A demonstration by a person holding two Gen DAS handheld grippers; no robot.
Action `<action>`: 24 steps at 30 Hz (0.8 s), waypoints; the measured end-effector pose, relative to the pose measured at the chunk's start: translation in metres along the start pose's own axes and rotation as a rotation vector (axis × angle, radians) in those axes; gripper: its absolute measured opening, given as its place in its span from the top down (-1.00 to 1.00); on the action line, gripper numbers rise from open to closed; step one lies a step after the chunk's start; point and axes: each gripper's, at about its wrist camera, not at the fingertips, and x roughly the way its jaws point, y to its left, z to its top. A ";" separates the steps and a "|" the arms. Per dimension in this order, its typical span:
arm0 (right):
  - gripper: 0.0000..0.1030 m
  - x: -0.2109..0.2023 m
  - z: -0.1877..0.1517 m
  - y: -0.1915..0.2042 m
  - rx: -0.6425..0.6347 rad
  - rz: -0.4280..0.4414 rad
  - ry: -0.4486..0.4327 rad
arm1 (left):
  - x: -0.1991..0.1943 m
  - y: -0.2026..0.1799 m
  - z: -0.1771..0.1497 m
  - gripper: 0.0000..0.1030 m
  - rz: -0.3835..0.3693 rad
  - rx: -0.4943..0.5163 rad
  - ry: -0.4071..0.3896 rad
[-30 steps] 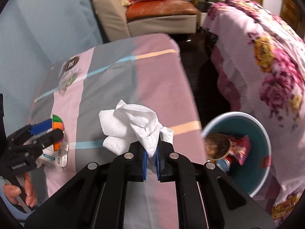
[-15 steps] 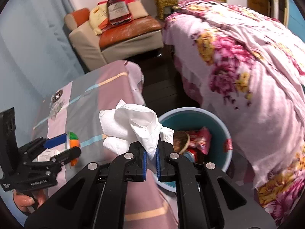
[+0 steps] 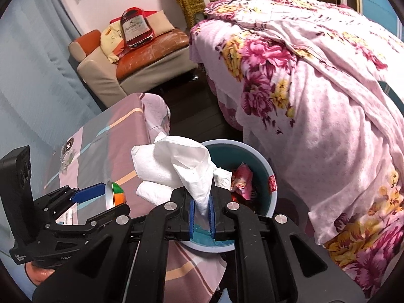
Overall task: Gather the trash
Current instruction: 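Carry the lid and tissue over the wastebasket and open both grippers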
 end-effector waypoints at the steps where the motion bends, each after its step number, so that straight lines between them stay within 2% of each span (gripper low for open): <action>1: 0.81 0.002 0.001 -0.003 0.006 -0.001 0.001 | 0.002 -0.002 0.002 -0.35 0.000 0.004 0.003; 8: 0.81 0.015 0.003 -0.018 0.037 -0.012 0.019 | 0.021 -0.007 0.015 -0.35 -0.008 0.017 0.026; 16: 0.81 0.029 0.002 -0.032 0.065 -0.026 0.048 | 0.048 -0.025 0.010 -0.37 -0.056 0.045 0.091; 18: 0.81 0.031 0.002 -0.033 0.068 -0.029 0.051 | 0.054 -0.027 0.009 -0.46 -0.064 0.044 0.109; 19: 0.81 0.032 0.002 -0.034 0.068 -0.030 0.052 | 0.055 -0.028 0.009 -0.58 -0.067 0.042 0.108; 24: 0.81 0.037 0.002 -0.033 0.067 -0.033 0.062 | 0.057 -0.029 0.007 -0.59 -0.112 0.024 0.119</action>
